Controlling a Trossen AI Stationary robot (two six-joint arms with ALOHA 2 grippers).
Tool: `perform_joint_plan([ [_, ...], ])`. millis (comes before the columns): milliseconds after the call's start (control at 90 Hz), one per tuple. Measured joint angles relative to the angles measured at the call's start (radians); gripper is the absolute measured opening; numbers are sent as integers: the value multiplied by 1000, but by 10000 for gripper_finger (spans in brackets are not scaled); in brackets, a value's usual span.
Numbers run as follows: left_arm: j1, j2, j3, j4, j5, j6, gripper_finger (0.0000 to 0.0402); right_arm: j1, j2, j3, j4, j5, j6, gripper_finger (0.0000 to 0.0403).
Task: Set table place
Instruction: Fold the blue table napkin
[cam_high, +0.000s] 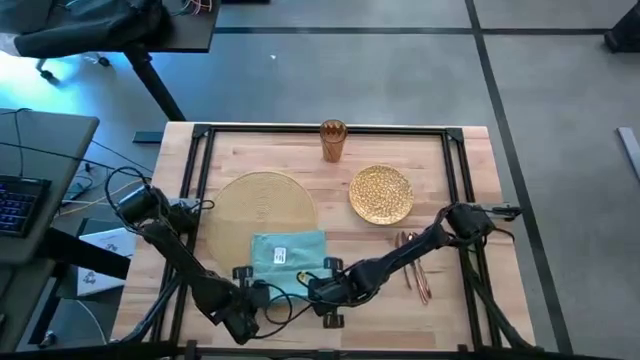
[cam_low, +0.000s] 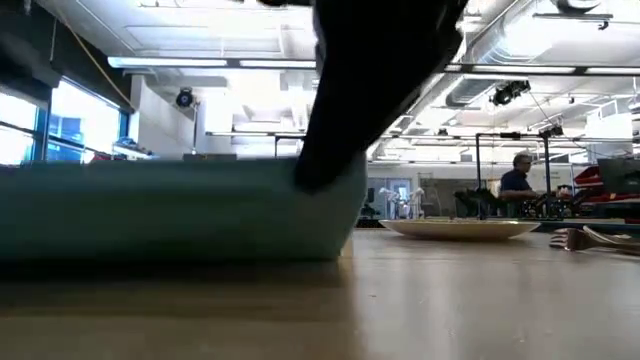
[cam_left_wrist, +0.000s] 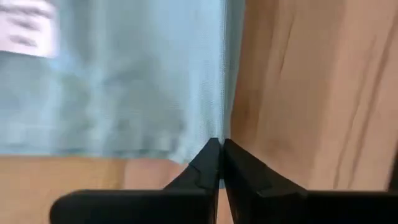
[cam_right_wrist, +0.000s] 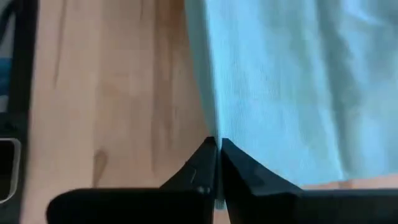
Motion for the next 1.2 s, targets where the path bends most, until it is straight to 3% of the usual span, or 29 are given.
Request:
perform_joint_plan([
  [233, 0, -53, 108, -163, -42, 12, 0, -9, -82, 0, -23, 10, 21, 0],
  [422, -1, -103, 268, -316, -103, 28, 0, -24, -213, 0, -59, -7, 115, 0],
  [744, 4, -225, 467, -302, -101, 115, 0, -17, -390, 1, 12, -270, 376, 0],
  [956, 55, -242, 374, -310, -204, 145, 0, -54, -361, 0, -79, -220, 362, 0],
  [1200, 174, -228, 76, -260, -292, 88, 0, -145, -201, -2, -229, -88, 258, 0],
])
